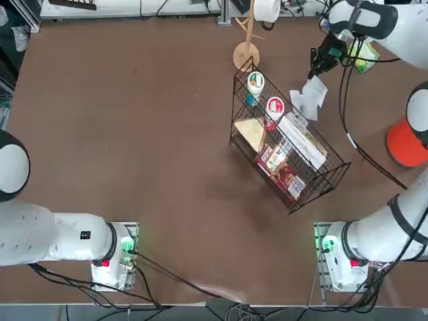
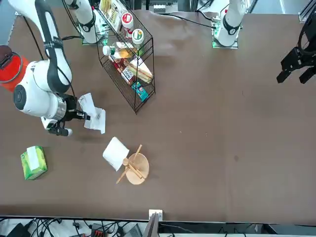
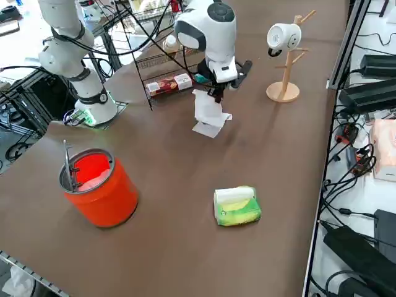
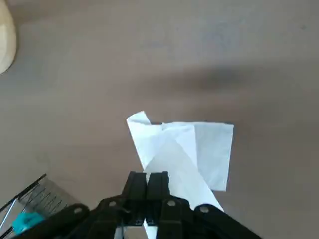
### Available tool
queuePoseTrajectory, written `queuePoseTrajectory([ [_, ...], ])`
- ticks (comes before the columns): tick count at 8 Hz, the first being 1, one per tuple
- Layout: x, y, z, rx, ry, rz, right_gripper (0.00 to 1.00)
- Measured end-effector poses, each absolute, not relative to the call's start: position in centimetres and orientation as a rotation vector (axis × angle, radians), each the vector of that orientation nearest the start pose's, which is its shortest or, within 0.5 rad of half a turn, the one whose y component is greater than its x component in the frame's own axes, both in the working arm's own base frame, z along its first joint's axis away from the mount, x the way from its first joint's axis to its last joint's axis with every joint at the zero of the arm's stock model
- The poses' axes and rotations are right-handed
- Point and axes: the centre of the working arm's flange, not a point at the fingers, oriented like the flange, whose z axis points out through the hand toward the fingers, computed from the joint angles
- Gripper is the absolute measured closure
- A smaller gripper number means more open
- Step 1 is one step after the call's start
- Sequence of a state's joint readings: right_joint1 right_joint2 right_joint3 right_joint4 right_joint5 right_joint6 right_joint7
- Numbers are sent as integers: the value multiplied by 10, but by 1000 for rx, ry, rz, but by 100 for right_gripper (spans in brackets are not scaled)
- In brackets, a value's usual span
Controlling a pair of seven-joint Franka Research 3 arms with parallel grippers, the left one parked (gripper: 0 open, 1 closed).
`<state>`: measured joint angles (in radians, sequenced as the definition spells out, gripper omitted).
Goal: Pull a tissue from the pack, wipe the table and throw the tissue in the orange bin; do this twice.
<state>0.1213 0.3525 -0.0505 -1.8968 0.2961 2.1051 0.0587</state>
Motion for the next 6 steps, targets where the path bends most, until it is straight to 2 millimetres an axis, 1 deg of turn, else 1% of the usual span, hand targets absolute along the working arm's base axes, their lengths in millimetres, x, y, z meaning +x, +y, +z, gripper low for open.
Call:
queuePoseTrajectory([
  [1,609,62,298,-2913,223,223,98],
  [4,609,83,273,-2929,186,223,97],
  [6,607,82,261,-2955,173,204,97],
])
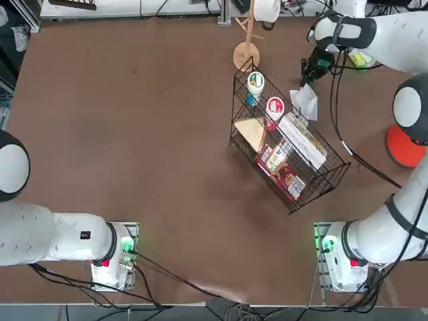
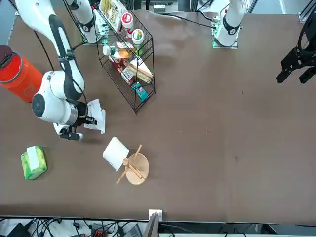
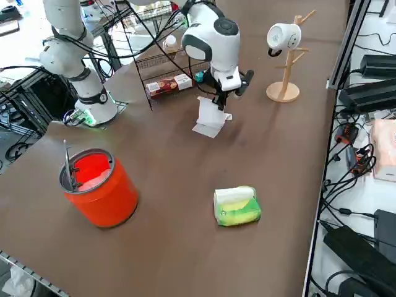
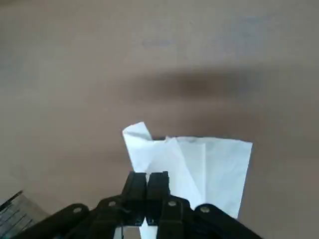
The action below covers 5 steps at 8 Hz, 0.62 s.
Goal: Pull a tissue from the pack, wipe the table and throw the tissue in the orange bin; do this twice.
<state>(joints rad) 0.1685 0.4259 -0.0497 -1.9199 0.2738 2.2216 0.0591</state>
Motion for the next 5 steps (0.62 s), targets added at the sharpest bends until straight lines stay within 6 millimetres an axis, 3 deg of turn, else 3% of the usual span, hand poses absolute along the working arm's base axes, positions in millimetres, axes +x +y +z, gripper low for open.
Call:
queuePoseTrajectory([
  [5,602,89,245,-2975,194,79,95],
])
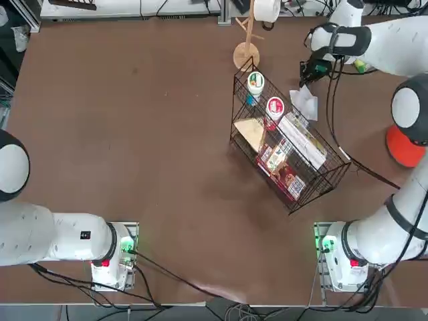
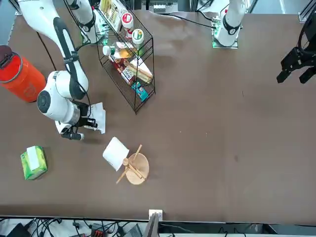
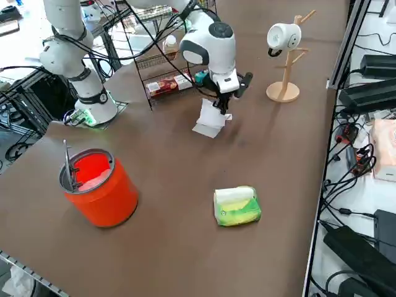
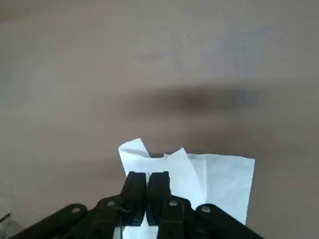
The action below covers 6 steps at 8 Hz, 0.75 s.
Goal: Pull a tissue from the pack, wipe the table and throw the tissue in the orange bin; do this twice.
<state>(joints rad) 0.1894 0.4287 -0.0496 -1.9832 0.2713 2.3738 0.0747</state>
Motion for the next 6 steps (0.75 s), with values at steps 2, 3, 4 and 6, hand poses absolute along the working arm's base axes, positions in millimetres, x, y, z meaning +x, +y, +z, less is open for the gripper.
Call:
queuePoseTrajectory([
  [2,595,94,233,-2984,190,55,92],
  [3,593,96,230,-2986,186,58,87],
  [4,593,98,229,-2987,183,59,82],
  [6,592,99,227,-2988,180,65,70],
])
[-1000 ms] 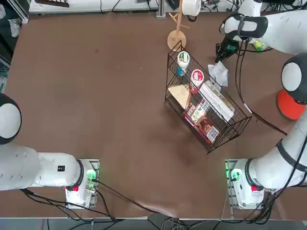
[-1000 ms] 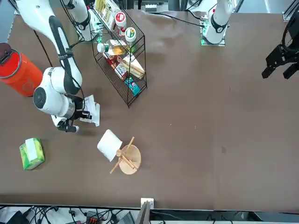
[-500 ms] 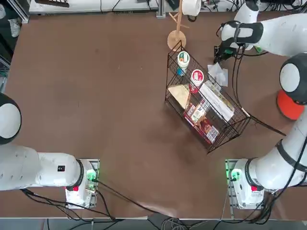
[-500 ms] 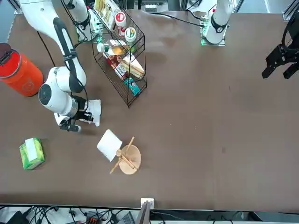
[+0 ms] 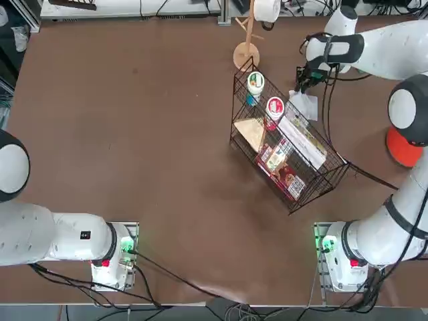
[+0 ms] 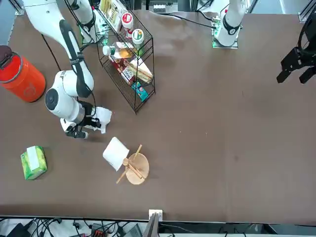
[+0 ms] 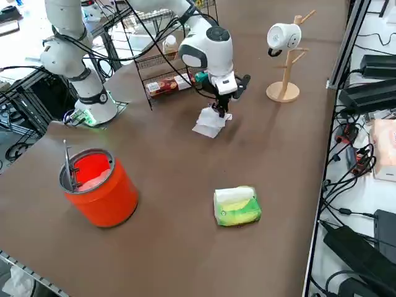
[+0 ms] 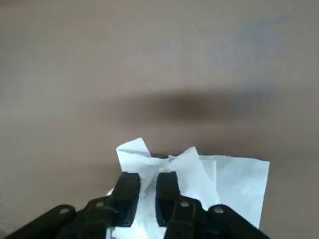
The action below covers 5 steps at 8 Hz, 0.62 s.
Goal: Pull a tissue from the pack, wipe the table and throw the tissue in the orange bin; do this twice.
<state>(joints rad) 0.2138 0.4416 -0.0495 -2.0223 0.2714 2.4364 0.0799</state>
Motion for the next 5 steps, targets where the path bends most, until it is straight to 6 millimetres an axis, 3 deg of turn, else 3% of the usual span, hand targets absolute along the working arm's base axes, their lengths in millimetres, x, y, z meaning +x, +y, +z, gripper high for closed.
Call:
queuePoseTrajectory([
  [1,591,100,223,-2990,179,60,60],
  [5,590,108,202,-3002,169,36,51],
])
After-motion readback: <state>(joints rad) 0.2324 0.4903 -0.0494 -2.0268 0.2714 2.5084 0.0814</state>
